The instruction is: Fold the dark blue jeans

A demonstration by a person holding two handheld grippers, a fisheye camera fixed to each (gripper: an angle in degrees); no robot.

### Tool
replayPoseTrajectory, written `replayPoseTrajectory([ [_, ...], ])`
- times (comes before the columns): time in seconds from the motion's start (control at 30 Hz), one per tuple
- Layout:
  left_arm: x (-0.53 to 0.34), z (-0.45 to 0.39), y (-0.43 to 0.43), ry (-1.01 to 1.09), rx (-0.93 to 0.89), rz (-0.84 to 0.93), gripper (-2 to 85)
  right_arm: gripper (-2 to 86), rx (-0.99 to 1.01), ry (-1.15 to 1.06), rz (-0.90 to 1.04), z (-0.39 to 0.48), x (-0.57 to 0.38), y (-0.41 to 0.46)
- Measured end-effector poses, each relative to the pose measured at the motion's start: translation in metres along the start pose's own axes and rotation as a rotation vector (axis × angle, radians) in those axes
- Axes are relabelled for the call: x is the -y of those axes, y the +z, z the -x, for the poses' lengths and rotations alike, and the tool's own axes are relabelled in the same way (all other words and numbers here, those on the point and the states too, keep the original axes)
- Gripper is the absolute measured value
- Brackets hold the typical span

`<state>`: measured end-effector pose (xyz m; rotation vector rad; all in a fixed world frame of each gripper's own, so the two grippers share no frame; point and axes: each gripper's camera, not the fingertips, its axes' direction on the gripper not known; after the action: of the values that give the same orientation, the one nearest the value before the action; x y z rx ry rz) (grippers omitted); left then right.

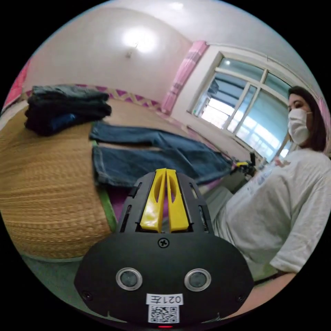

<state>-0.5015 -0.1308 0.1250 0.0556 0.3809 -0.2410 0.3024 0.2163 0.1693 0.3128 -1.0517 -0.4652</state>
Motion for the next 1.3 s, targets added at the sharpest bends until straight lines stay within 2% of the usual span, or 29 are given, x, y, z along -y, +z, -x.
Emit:
replayPoseTrajectory([
  [0.1,0.041,0.016,0.005,-0.099,0.202,0.017,0.0,3.6,-0.125,0.016,-0.033,-0.007,0.028,0.021],
  [0.23,0.100,0.057,0.056,-0.212,0.473,0.222,5.0,4.8,-0.153,0.028,-0.101,-0.010,0.062,0.064],
  [0.3,0.118,0.083,0.075,-0.256,0.547,0.320,6.9,5.0,-0.135,0.042,-0.083,-0.013,0.080,0.091],
  [0.37,0.134,0.119,0.088,-0.384,0.470,0.404,8.5,5.0,-0.130,0.049,-0.019,-0.015,0.088,0.109],
  [0.47,0.146,0.142,0.085,-0.460,0.398,0.359,9.0,4.6,-0.117,0.059,0.061,-0.020,0.091,0.125],
  [0.63,0.148,0.153,0.076,-0.428,0.362,0.384,4.6,2.0,-0.055,0.129,0.031,-0.037,0.086,0.119],
  [0.7,0.152,0.150,0.059,-0.408,0.304,0.331,2.5,1.0,-0.023,0.169,0.010,-0.046,0.083,0.115],
  [0.77,0.154,0.145,0.026,-0.388,0.220,0.168,0.9,0.6,-0.009,0.189,0.004,-0.050,0.082,0.114],
  [0.83,0.149,0.149,0.019,-0.404,0.226,0.161,0.4,0.3,-0.002,0.201,0.009,-0.053,0.082,0.115],
  [0.93,0.134,0.162,0.036,-0.417,0.306,0.330,0.0,0.1,0.003,0.211,0.035,-0.054,0.084,0.119],
  [1.1,0.129,0.156,0.018,-0.384,0.310,0.263,-0.3,0.2,0.003,0.212,0.044,-0.053,0.085,0.121],
  [1.17,0.126,0.139,-0.010,-0.321,0.440,0.192,-0.7,0.3,0.003,0.210,0.044,-0.052,0.085,0.122],
  [1.2,0.125,0.136,-0.019,-0.309,0.445,0.170,-0.8,0.3,0.004,0.209,0.045,-0.051,0.085,0.122],
  [1.3,0.111,0.118,-0.054,-0.281,0.292,0.140,-0.8,0.3,0.010,0.210,0.042,-0.050,0.085,0.122],
])
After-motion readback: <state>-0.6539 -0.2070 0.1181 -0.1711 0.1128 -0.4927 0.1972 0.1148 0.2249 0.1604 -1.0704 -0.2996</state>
